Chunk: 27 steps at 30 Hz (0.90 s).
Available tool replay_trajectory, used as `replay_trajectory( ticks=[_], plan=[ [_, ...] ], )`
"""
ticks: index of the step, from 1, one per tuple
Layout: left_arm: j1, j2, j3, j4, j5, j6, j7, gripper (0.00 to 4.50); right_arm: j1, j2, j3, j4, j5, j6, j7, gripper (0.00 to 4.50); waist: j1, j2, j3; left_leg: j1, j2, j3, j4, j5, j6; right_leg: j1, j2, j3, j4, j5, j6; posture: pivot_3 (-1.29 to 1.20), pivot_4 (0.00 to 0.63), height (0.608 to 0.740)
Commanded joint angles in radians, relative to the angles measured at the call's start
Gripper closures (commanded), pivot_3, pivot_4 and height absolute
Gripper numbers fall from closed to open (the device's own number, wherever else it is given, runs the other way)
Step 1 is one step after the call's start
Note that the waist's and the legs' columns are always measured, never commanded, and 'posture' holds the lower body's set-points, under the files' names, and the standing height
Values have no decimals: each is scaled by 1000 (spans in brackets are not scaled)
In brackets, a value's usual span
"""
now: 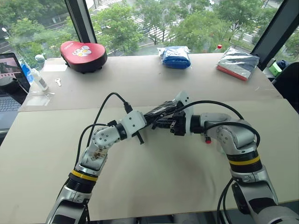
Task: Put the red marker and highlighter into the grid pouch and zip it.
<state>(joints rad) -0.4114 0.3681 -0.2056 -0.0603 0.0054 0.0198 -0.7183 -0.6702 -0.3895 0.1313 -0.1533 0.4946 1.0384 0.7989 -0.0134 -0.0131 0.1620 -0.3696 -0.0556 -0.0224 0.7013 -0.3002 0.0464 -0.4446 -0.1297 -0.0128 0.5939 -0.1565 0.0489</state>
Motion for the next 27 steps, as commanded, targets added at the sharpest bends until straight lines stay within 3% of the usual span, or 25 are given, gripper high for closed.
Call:
replay_trajectory(
  ticks=[1, 5, 11, 13, 18, 21, 24, 27],
  plan=[
    [-1, -10, -24, -11, -7, -19, -8, 4500, -16, 20, -4, -71, 56, 3, 9, 2745, 0, 0, 0, 0, 0, 0, 0, 0, 0, 0, 0, 0, 0, 0, 0, 0, 150, 740],
    [-3, -12, -25, -11, -6, -18, -7, 4500, -3, -21, 8, -86, 46, 2, 21, 1399, 1, 0, 0, 0, 0, 0, 0, 0, 0, 0, 0, 0, 0, 0, 0, 0, 150, 740],
    [0, -10, -25, -16, -6, -16, -5, 4500, -3, -144, -51, -84, 61, -19, 63, 1399, 7, 0, 0, 0, -1, 0, 2, -1, 1, 1, 0, 0, 0, 0, 0, 0, 150, 740],
    [2, -8, -25, -19, -7, -14, -5, 4500, 49, -259, -96, -138, 80, -30, 130, 1399, 11, 0, 0, 0, 0, 0, 2, -1, 1, 1, 0, 0, 0, 0, 0, 0, 150, 740],
    [6, -6, -25, -22, -12, -14, -6, 4500, 327, -518, -268, -291, 94, -111, 256, 1399, 28, -1, 0, -1, 0, 0, 2, -2, 4, 2, 0, -1, -3, -1, 1, 0, 150, 740],
    [8, -3, -25, -19, -15, -18, -9, 4500, 477, -591, -407, -327, 95, -150, 282, 1399, 25, -1, 0, -1, 0, 1, 3, -3, 6, 3, 0, 0, -3, -1, 2, 0, 150, 740],
    [7, -3, -29, -13, -17, -24, -15, 4500, 504, -609, -519, -268, 57, -139, 194, 1399, 21, -1, 1, 0, 1, 3, 4, -6, 11, 4, 0, 2, -3, -1, 2, 0, 150, 740],
    [5, -3, -32, -7, -18, -33, -23, 4500, 463, -603, -532, -218, 27, -71, 73, 1399, 24, -2, 1, 2, 1, 3, 5, -6, 11, 5, 0, 3, -4, -1, 2, 0, 150, 740]
  ],
)
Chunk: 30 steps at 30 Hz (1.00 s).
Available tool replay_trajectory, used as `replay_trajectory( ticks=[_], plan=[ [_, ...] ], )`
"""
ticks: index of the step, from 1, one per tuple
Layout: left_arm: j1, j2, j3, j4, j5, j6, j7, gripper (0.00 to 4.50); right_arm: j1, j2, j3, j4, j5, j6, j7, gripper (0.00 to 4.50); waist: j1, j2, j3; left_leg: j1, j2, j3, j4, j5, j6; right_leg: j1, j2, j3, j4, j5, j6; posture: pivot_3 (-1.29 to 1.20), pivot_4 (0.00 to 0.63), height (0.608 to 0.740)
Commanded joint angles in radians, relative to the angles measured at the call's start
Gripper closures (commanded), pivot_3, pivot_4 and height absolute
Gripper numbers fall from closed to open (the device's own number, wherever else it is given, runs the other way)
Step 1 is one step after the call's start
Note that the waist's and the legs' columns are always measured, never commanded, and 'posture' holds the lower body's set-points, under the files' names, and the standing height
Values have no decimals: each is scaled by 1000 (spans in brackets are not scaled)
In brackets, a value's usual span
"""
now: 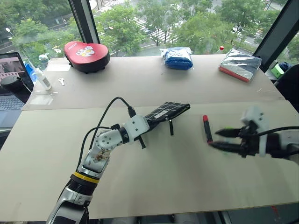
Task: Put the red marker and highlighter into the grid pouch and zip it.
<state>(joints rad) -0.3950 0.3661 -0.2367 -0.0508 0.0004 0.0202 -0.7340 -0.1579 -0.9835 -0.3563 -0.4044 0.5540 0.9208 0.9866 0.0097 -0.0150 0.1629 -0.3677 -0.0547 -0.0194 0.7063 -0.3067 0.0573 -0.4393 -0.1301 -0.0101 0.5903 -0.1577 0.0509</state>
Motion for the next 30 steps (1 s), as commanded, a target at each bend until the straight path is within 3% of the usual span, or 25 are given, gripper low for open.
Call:
replay_trajectory(
  ticks=[1, 5, 12, 18, 30],
  plan=[
    [-13, -1, -1, -14, -13, -36, -10, 4500, -62, -6, -41, 43, -36, 68, -146, 1399, 2, 0, 0, 0, 0, 0, 0, 0, 0, 0, 0, 0, 0, 0, 0, 0, 150, 740],
    [-16, -4, -8, -6, -11, -51, -19, 4500, -109, 70, -23, 86, -86, 217, -354, 1399, 3, -1, 0, 0, 0, -2, 0, 1, -2, 0, 0, -1, 2, 1, -1, 0, 150, 740],
    [-7, -10, -12, 4, -8, -70, -17, 4500, -88, 174, -34, 21, -101, 357, -506, 1399, 4, 0, 0, -2, -1, -2, 5, 1, -1, -1, -1, 0, 2, 1, -1, 0, 150, 740],
    [-6, -25, -16, 18, -5, -79, -9, 4500, -77, 235, -2, -20, -106, 394, -561, 1399, 3, 0, 0, -2, -1, -2, 5, 0, 0, 0, -1, 0, 3, 1, -1, 0, 150, 740],
    [5, -24, -11, 25, 1, -92, 7, 4500, -30, 231, 40, 56, -147, 322, -564, 1399, 2, 0, 0, -2, -1, -2, 6, 0, 0, 0, 0, -1, 3, 1, -1, 0, 150, 740]
  ],
)
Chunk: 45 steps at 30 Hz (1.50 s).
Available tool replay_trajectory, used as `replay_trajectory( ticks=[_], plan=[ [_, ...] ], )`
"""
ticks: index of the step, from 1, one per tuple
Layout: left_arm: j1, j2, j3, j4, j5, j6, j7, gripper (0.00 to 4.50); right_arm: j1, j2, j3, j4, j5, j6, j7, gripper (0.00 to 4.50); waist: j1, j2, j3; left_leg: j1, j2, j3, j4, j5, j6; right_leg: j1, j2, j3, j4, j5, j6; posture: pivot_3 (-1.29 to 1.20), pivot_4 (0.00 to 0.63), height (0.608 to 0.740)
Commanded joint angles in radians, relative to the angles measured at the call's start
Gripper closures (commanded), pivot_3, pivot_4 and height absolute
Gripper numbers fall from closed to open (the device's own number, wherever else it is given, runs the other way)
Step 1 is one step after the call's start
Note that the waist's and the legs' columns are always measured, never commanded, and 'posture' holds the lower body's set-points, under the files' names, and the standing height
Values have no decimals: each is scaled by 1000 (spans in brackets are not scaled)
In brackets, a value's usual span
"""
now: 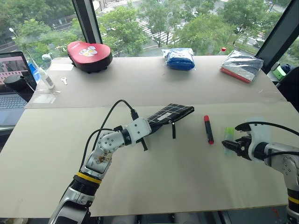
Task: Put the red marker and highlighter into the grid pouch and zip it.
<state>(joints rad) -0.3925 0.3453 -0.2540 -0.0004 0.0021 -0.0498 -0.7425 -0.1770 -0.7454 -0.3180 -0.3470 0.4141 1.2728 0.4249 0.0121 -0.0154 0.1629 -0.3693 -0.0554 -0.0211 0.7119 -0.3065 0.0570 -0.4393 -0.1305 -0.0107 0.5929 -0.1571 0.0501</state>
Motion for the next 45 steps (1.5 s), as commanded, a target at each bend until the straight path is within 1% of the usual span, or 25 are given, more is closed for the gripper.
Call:
replay_trajectory(
  ticks=[1, 8, 10, 11, 13, 14, 15, 16, 22, 23, 28, 30, 32, 34, 36, 39, 42, 45],
  plan=[
    [4, -3, 6, -27, 0, -22, 17, 4500, -9, -3, 11, 3, -11, -35, -3, 1399, 0, 0, 0, 0, 0, 0, 0, 0, 0, 0, 0, 0, 0, 0, 0, 0, 150, 740],
    [16, 6, 7, -41, 5, -24, 26, 4500, 5, 35, 57, 68, -32, -72, -18, 1399, 0, -1, -1, 0, 0, 0, 0, 0, 0, 1, 0, 0, 0, 0, 0, 0, 150, 740],
    [18, 8, 7, -43, 5, -25, 27, 4500, 14, 35, 66, 93, -44, -98, -23, 1907, -1, -2, -1, 2, 0, 0, 0, 0, 0, 2, 0, 0, 0, 0, 0, 0, 150, 740],
    [19, 9, 8, -44, 5, -26, 27, 4500, 18, 36, 65, 106, -47, -113, -24, 2089, -1, -3, -2, 2, 0, 0, 0, 0, 0, 3, 0, 0, 0, 0, 0, 0, 150, 740],
    [22, 11, 9, -46, 2, -31, 26, 4500, 20, 37, 58, 121, -52, -132, -24, 2782, -2, -4, -2, 3, 0, 0, 1, 0, 0, 3, 0, 0, 0, 0, 0, 0, 150, 740],
    [23, 13, 10, -48, -1, -35, 24, 4500, 20, 38, 54, 124, -51, -136, -21, 3018, -2, -4, -2, 3, 0, 0, 1, 0, 0, 4, 0, 0, 0, 0, 0, 0, 150, 740],
    [24, 14, 11, -48, -5, -41, 20, 4500, 20, 37, 51, 126, -49, -142, -17, 3383, -1, -4, -2, 4, 0, 0, 1, 0, 0, 4, 0, 0, 0, 0, 0, 0, 150, 740],
    [23, 17, 10, -46, -12, -54, 10, 4500, 19, 35, 50, 124, -46, -147, -10, 3456, -1, -4, -2, 4, 0, 0, 1, 0, 0, 5, 0, 0, 0, 0, 0, 0, 150, 740],
    [18, 34, 7, -31, -42, -117, -45, 4500, 3, 29, 51, 110, -39, -167, 3, 3457, -2, -4, -2, 6, 0, 0, 1, 0, 0, 6, 0, 0, 0, 0, 0, 0, 150, 740],
    [19, 38, 7, -28, -49, -130, -59, 4500, -5, 28, 54, 107, -45, -196, 6, 3457, -2, -4, -2, 5, 0, 0, 0, 0, 0, 6, 0, 0, 0, 0, 0, 0, 150, 740],
    [27, 68, 2, 8, -77, -209, -135, 4500, -81, -40, 109, 73, -124, -481, 82, 3457, -10, -1, -1, 4, 0, 1, 0, 0, 0, 3, 0, 1, 1, 0, 0, 0, 150, 740],
    [26, 78, 1, 31, -70, -235, -151, 4500, -116, -99, 128, 71, -154, -606, 152, 3457, -9, -1, -1, 3, 0, 1, 0, 0, 0, 1, 0, 1, 1, 0, 0, 0, 150, 740],
    [23, 83, 1, 50, -65, -253, -161, 4500, -154, -148, 125, 50, -129, -660, 237, 3457, -9, -1, -1, 2, 0, 1, 0, 0, 0, 1, 0, 0, 0, 0, 0, 0, 150, 740],
    [20, 83, 0, 63, -64, -265, -165, 4500, -180, -203, 122, 6, -82, -674, 336, 3457, -9, -1, 0, 2, 0, 0, 0, 0, 0, 1, 0, 0, 0, 0, 0, 0, 150, 740],
    [16, 81, -2, 75, -61, -275, -166, 4500, -180, -250, 137, -18, -79, -704, 405, 3457, -5, -1, 0, 1, 1, 0, 0, 0, 0, 1, 1, -1, -1, 0, 0, 0, 150, 740],
    [10, 74, -4, 84, -57, -283, -164, 4500, -129, -323, 171, -62, -93, -731, 499, 3457, 1, -1, 0, 0, 0, 0, 0, -1, 1, 1, 0, -1, -2, 0, 1, 0, 150, 740],
    [9, 70, -4, 88, -54, -289, -162, 4500, -93, -356, 224, -57, -157, -769, 509, 3457, 0, -1, 0, 0, 0, 0, 1, -1, 2, 1, 0, -1, -3, 0, 1, 0, 150, 740],
    [11, 66, -4, 87, -52, -293, -160, 4500, -76, -355, 252, -52, -191, -792, 514, 3457, 0, -1, 0, 0, 1, 0, 1, -1, 2, 1, 0, -1, -2, 0, 1, 0, 150, 740]
  ],
)
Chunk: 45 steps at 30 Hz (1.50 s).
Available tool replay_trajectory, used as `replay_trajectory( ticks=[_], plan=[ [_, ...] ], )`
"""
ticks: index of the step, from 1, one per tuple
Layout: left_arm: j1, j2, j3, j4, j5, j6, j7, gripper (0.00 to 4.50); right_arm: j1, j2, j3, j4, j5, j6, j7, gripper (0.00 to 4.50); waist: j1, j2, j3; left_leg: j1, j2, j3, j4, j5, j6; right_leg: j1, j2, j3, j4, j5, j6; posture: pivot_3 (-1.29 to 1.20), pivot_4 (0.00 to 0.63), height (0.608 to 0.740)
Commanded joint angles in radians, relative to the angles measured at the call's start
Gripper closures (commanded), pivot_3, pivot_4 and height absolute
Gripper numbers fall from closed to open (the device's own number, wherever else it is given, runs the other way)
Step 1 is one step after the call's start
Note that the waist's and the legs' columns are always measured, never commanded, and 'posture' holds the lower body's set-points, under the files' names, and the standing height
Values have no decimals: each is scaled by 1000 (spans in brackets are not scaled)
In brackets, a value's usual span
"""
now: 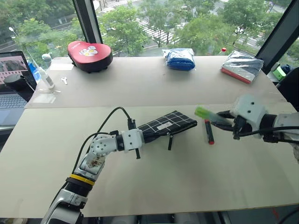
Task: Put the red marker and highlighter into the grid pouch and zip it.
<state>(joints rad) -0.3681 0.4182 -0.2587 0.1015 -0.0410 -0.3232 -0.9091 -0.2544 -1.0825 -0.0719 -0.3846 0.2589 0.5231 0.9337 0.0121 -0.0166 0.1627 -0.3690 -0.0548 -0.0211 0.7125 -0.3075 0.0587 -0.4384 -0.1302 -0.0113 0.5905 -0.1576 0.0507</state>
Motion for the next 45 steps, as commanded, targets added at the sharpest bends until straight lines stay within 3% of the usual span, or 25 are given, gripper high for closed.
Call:
replay_trajectory(
  ticks=[1, 7, 14, 33, 45],
  plan=[
    [-13, -8, 0, -16, -8, -21, 7, 4500, 0, -10, 15, -17, -41, -42, 4, 3457, 0, 0, 0, 0, 0, 0, 0, 0, 0, 0, 0, 0, 0, 0, 0, 0, 150, 740],
    [-15, -15, -4, -13, 1, -27, 11, 4500, -25, 34, 85, -27, -78, -33, -7, 3457, 0, 0, 0, 0, 0, 0, 0, 0, -1, -1, 0, 0, 0, 0, 0, 0, 150, 740],
    [-13, -23, -8, -18, 7, -26, 17, 4500, 8, 20, 22, -71, 0, 12, 53, 3457, 1, 0, 0, 0, 0, 0, 0, 0, -1, 0, 0, 0, 0, 0, 0, 0, 150, 740],
    [-12, -24, -7, -22, 10, -29, 28, 4500, 21, -14, 22, -16, -32, 3, 82, 3457, 1, 0, 0, 0, 0, 0, 0, 0, -1, 0, 0, 0, 0, 0, 0, 0, 150, 740],
    [-16, -23, -13, -28, 13, -29, 27, 4500, -35, 29, 80, 25, -75, 11, 50, 3457, 0, 0, 0, 0, 0, 0, 0, 1, -1, -1, 0, 0, 0, 0, 0, 0, 150, 740]
  ],
)
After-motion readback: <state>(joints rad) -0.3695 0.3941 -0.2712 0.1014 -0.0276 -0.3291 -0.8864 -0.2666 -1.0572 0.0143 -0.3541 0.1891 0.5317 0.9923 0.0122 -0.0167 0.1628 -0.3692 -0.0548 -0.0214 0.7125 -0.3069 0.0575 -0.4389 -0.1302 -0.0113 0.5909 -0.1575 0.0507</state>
